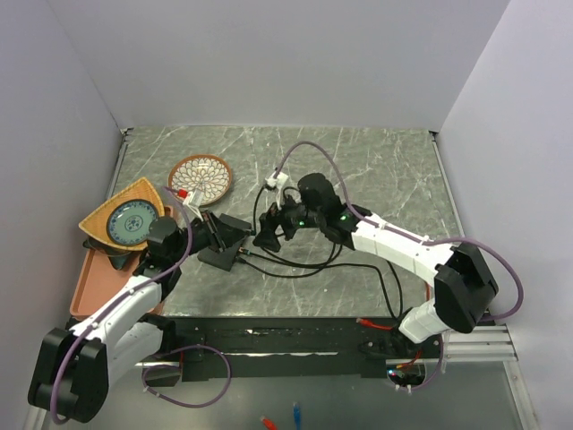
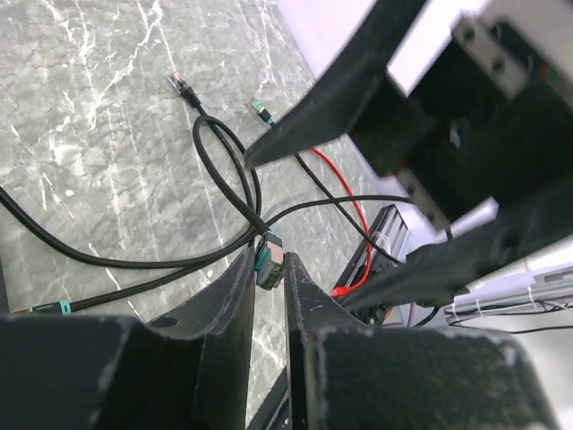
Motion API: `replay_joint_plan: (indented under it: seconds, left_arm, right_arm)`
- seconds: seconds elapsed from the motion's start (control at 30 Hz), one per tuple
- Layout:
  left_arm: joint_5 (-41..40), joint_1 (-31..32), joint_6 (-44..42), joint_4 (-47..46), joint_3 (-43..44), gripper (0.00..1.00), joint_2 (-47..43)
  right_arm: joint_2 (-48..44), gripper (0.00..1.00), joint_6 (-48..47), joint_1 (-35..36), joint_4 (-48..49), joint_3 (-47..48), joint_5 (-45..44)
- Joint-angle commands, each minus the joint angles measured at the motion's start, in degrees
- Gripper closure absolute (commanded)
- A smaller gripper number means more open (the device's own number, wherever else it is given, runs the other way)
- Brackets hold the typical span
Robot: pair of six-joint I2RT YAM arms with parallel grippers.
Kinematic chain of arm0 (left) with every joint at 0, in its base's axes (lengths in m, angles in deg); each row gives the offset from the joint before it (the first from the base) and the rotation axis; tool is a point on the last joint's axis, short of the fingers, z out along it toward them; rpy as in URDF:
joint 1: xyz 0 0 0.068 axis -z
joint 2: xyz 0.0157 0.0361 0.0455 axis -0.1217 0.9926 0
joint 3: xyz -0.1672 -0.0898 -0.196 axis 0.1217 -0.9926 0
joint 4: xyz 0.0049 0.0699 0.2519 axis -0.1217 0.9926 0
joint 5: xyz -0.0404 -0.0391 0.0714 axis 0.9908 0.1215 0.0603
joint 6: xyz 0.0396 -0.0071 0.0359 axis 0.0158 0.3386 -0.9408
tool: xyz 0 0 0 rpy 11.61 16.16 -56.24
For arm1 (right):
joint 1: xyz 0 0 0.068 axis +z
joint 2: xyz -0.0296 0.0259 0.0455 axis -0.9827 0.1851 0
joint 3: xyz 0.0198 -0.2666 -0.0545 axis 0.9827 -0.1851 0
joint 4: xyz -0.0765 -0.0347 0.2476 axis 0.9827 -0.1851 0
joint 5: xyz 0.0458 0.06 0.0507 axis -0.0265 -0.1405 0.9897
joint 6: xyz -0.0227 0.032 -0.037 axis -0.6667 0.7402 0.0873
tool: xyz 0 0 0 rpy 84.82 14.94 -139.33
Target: Insert the plug into the switch port
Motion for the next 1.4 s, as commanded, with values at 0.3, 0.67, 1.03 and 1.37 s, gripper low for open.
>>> replay_joint_plan:
  seconds: [0.3, 0.67, 1.03, 1.37]
  left_arm:
    - [1.91, 0.17, 3.9, 6.25, 8.33, 0.99, 5.47]
    - [3.84, 0.17, 7.42, 2.65, 7.89, 0.99, 9.43]
    - [3.67, 0.17, 7.5, 2.82, 7.98, 0.99, 9.87]
    - [4.37, 0.17, 8.03, 0.8, 7.45, 0.99, 11.01]
  right_arm:
    - [-1.95, 0.23, -8.75, 10.0, 0.04, -1.0, -29.8]
    - [-3.37, 0.32, -10.07, 10.88, 5.84, -4.52, -32.36]
    - [-1.52, 0.44, -9.19, 11.06, 7.07, -2.07, -30.33]
    - [0.76, 0.75, -8.75, 11.14, 6.46, -0.3, -30.5]
